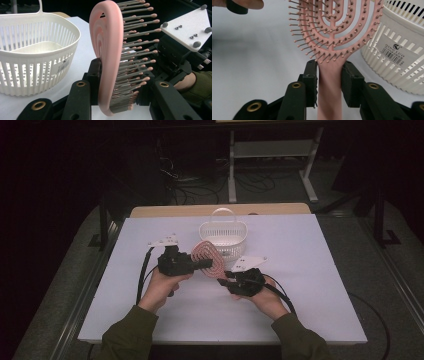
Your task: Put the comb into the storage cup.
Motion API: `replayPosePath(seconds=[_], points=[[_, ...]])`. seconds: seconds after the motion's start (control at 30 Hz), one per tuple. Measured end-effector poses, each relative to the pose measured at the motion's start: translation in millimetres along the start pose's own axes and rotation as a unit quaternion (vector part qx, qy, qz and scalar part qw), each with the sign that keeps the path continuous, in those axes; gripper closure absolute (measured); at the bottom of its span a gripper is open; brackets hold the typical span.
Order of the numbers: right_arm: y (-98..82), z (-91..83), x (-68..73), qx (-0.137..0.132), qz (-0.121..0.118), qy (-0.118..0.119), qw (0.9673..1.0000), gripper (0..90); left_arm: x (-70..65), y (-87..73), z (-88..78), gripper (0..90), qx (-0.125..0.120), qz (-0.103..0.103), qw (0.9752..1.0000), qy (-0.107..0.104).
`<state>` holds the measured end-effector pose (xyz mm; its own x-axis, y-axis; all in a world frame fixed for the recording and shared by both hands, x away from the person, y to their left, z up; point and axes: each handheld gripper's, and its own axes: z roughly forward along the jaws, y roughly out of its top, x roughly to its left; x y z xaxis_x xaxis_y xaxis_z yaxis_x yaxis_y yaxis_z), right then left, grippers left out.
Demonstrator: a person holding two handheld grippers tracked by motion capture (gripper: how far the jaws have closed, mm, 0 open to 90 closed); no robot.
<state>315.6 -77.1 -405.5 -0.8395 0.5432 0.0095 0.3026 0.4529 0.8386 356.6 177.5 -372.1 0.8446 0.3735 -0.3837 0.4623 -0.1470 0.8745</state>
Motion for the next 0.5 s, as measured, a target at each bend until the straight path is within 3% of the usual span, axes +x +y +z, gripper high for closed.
replayPosePath(seconds=[0.3,0.5], points=[[0.0,0.9,-2.1,-0.005,0.021,0.001,0.9998,47.8,-1.2,1.2,-2.0,64.9,-0.004,0.005,1.0,0.004],[-1.6,0.7,-6.0,-0.008,0.037,-0.005,0.9993,36.3,0.3,2.9,-6.9,65.0,-0.02,-0.004,0.9998,0.0]])
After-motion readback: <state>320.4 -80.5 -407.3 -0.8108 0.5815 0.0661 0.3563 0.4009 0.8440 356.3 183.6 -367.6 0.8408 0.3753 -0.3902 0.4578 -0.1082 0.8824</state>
